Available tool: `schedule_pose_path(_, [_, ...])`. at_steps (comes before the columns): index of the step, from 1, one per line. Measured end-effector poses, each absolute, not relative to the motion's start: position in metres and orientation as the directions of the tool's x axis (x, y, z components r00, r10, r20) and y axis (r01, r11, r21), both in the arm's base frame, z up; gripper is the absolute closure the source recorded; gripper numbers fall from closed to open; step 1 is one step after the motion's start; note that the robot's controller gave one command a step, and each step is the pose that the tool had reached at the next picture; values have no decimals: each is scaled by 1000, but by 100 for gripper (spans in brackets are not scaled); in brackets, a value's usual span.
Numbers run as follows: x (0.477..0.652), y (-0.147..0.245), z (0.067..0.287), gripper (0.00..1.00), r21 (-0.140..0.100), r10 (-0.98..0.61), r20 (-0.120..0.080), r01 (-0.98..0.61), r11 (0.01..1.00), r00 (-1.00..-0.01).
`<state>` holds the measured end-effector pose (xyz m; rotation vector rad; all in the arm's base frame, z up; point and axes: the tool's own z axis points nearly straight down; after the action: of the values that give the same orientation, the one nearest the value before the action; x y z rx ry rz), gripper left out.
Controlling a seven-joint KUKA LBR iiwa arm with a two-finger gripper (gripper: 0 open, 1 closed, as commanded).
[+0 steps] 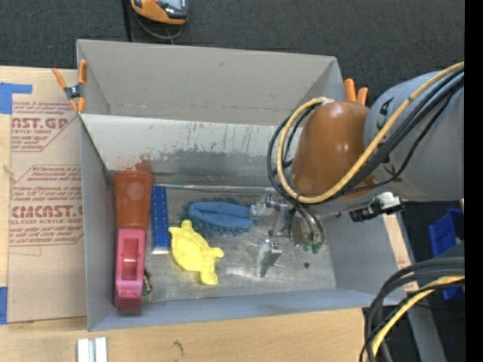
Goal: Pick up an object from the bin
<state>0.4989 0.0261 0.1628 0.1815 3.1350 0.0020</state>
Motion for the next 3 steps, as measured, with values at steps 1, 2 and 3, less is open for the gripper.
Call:
schedule_pose_path(1, [499, 25, 162, 0, 1, 114, -1, 114, 993, -993])
schedule_pose_path(2, [511, 36, 148, 0, 1, 194, -7, 194, 981, -981])
schedule_pose_path(3, [521, 46, 135, 0, 2, 243, -5, 243, 970, -970])
